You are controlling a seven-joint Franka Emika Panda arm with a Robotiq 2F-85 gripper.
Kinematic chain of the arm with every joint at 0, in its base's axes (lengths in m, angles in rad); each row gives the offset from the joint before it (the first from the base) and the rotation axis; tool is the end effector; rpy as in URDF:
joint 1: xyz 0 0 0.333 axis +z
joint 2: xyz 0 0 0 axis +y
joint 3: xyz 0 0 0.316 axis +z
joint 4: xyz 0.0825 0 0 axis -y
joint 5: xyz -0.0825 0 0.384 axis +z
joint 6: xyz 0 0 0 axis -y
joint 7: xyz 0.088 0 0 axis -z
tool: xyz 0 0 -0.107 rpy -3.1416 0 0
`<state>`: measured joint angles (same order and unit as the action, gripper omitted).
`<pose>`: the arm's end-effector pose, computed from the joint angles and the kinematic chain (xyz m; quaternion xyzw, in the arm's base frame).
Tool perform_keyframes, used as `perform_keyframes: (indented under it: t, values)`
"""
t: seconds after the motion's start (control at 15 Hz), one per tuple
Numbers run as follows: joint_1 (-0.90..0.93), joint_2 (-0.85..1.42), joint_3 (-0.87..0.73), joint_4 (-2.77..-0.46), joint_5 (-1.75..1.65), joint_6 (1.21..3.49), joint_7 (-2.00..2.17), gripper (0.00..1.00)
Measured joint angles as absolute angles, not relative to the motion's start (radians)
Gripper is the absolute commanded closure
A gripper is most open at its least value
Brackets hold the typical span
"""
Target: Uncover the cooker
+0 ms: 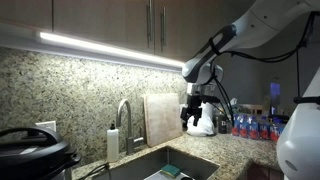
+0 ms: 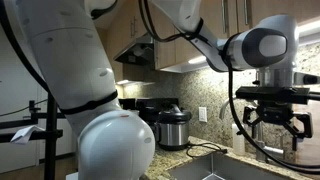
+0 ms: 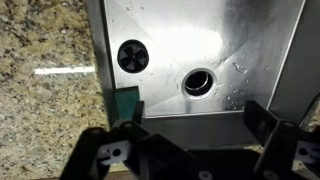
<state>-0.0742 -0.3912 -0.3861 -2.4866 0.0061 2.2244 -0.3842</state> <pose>0.3873 -0.1944 0.4286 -0.9955 0.0300 -0.0765 0.0479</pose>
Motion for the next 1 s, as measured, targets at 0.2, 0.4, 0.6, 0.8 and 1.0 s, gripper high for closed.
perform_keyframes:
  t: [0.2,0.4,0.6,0.8,1.0]
  values:
    - [-0.074,-0.391,-0.386,-2.487,0.006,2.224,-0.384,0.0]
    - [-0.074,-0.391,-0.386,-2.487,0.006,2.224,-0.384,0.0]
    - [-0.074,-0.391,-0.386,-2.487,0.006,2.224,-0.384,0.0]
    - [-0.074,-0.391,-0.386,-2.487,0.006,2.224,-0.384,0.0]
    - [-0.079,-0.391,-0.373,-2.487,0.006,2.225,-0.384,0.0]
